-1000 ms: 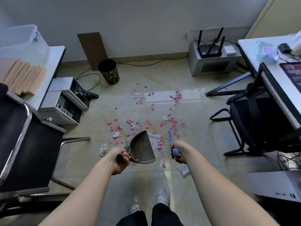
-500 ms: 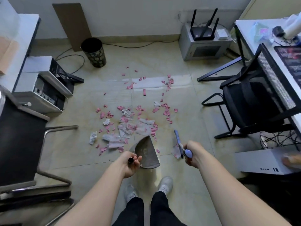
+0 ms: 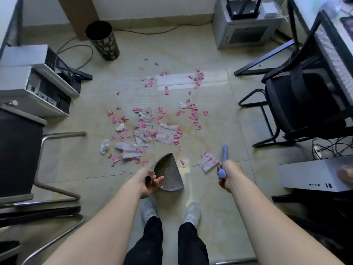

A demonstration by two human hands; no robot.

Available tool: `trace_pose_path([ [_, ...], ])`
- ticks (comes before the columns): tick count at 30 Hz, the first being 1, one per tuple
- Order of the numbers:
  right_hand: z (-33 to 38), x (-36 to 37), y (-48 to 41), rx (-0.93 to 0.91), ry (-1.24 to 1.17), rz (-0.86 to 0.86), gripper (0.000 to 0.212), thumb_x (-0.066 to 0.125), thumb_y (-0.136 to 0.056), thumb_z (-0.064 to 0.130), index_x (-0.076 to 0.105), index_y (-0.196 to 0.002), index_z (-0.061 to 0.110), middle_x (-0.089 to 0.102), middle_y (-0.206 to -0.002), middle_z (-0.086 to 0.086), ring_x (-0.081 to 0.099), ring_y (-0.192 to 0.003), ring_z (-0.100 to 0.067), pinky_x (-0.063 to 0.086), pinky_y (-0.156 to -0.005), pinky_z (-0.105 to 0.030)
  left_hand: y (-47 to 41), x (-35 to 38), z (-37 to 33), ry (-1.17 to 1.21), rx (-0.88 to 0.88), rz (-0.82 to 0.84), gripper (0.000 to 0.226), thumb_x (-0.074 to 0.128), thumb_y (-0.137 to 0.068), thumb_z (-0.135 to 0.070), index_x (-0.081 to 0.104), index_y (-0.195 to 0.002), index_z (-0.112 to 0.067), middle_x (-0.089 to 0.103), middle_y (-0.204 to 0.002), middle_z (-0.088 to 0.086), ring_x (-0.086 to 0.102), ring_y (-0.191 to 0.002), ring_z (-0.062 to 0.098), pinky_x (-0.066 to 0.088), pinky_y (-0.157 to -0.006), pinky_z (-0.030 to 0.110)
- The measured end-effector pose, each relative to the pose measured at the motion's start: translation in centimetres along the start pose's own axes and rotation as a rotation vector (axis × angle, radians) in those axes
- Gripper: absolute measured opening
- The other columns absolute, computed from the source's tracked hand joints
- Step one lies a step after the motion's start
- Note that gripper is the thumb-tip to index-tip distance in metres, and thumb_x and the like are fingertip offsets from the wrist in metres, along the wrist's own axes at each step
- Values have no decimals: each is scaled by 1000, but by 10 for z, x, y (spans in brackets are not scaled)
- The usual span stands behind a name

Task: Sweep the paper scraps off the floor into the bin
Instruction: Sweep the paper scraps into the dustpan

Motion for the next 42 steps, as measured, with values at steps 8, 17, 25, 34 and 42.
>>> trace_pose_path([
  [8, 16, -35, -23, -42, -155, 86, 28, 46, -95, 8, 73, -95, 16, 64, -82, -15, 57, -56, -27, 43, -36, -16, 13, -13, -37, -628, 133, -236, 45, 61, -84, -38, 51, -111, -4, 64, -106, 15, 63, -49, 18, 42, -39, 18],
  [17, 32, -83, -18, -629, 517, -79, 24, 84, -83, 22, 68, -101, 18, 69, -87, 6, 64, -89, -26, 55, -85, -39, 25, 22, -45, -1563, 540, -578, 21, 56, -82, -13, 60, -100, -3, 68, -103, 14, 64, -93, 30, 48, -69, 29],
  [25, 48, -88, -33, -797, 679, -215, 22, 60, -95, 34, 69, -85, 17, 67, -79, -5, 61, -83, -36, 43, -64, -37, 14, 46, -37, -1702, 625, -646, 30, 62, -82, -27, 59, -106, -9, 64, -105, 12, 62, -97, 33, 49, -70, 33],
  [34, 46, -74, -44, -894, 717, -169, 46, 74, -90, 47, 56, -71, 8, 64, -69, -8, 56, -70, -36, 50, -63, -43, 4, 59, -33, -1631, 662, -597, 12, 56, -78, -18, 59, -87, -11, 65, -95, 11, 63, -89, 33, 53, -69, 34],
  [42, 20, -78, -54, -807, 674, -134, 17, 64, -95, 23, 64, -83, 10, 60, -72, -7, 54, -72, -36, 43, -59, -36, 6, 54, -34, -1669, 645, -584, 20, 52, -77, -16, 58, -95, -11, 64, -98, 11, 61, -89, 33, 50, -64, 33],
])
Point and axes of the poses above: each hand's wrist, its own y-axis away from the middle knuckle, its own x-axis out of the palm, z = x × y, the point moved 7 cm from there along -y, towards the middle knuckle
